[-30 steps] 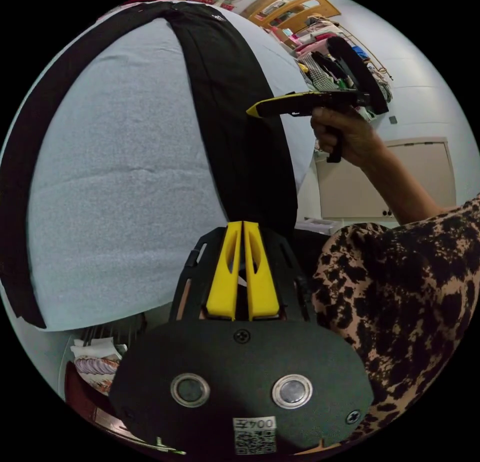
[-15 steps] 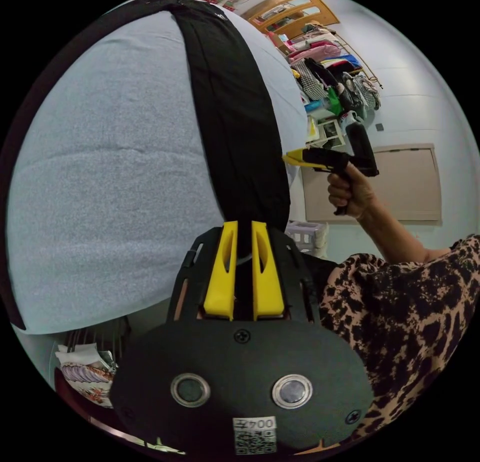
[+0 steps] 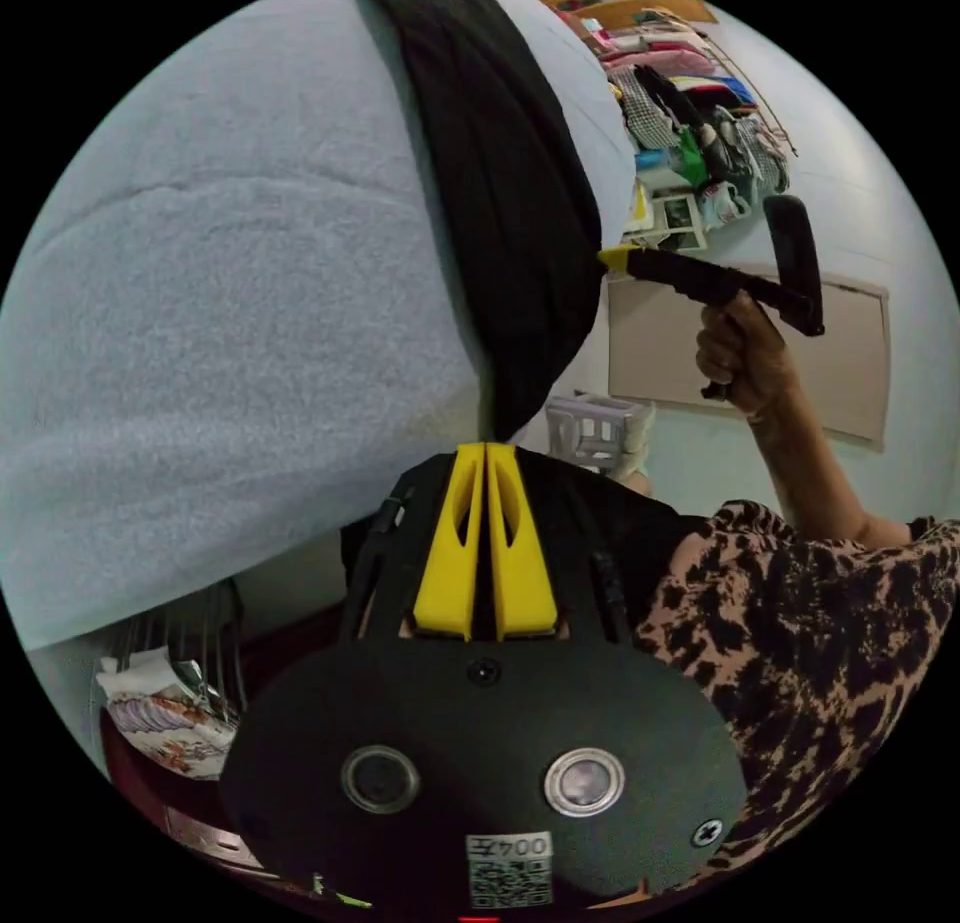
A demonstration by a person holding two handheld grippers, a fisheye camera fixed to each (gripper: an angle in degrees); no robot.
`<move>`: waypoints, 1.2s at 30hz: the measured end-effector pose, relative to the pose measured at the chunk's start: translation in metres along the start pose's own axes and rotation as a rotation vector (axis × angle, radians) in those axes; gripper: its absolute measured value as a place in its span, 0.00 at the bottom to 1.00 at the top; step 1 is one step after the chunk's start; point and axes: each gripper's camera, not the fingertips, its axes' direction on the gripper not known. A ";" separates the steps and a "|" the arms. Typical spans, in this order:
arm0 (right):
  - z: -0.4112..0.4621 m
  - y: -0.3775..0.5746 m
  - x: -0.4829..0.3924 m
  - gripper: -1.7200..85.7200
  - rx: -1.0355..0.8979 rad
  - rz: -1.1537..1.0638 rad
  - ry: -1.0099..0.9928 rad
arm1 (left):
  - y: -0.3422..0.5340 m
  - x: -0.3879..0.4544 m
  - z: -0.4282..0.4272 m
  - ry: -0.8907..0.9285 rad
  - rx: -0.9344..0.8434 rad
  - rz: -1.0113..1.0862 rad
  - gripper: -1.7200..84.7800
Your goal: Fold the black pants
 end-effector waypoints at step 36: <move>-0.154 -0.300 0.118 0.10 0.324 0.152 -0.361 | -0.119 0.065 -0.040 -0.356 0.130 0.176 0.03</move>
